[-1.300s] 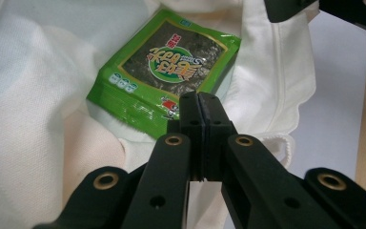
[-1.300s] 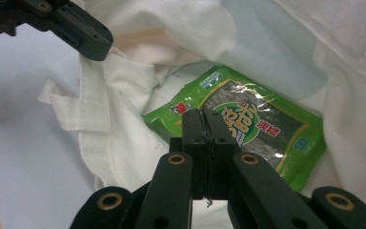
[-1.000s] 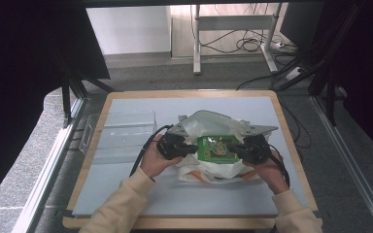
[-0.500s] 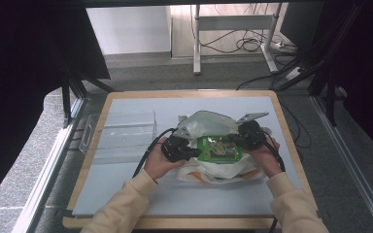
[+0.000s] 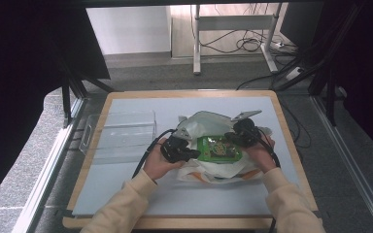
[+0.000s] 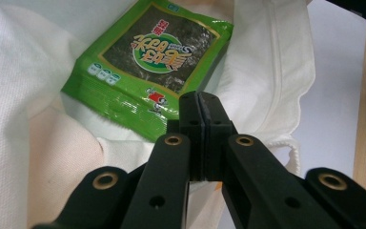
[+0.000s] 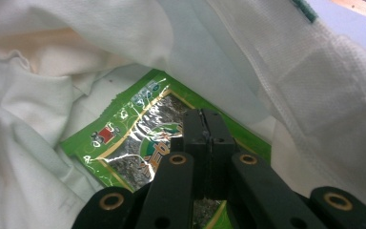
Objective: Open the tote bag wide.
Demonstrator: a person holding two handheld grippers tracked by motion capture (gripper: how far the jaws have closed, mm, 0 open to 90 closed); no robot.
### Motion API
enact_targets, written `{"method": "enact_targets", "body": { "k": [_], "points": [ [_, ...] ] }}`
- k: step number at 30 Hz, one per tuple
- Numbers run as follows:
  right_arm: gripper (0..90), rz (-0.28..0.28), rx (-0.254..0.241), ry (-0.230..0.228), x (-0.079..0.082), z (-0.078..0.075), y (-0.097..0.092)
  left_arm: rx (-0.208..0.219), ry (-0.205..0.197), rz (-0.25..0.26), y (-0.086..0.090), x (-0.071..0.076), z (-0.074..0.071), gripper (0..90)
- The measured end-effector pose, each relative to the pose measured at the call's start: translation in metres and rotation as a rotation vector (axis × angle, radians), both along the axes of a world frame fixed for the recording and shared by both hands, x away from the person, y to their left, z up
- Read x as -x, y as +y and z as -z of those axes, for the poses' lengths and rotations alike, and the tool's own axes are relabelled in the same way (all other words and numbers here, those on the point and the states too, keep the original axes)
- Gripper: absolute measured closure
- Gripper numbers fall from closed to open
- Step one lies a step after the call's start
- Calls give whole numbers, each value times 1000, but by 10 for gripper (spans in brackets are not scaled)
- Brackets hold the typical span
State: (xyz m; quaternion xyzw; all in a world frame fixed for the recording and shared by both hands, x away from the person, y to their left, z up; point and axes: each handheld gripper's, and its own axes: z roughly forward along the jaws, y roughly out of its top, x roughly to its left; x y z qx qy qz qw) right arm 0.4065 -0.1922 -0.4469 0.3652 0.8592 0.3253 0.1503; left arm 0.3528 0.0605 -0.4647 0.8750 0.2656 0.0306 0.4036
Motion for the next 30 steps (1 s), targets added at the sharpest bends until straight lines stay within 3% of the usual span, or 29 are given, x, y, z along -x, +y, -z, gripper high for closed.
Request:
{"method": "enact_targets", "body": {
  "k": [14,23,30],
  "points": [
    [891,30,29,4,-11,7,-6,-29,31,2,1,2,6,894],
    [892,36,99,8,-19,14,-3,-27,52,0,3,4,8,895],
    [892,93,150,-6,-30,16,-6,-33,59,0,5,3,12,895]
  ]
}}
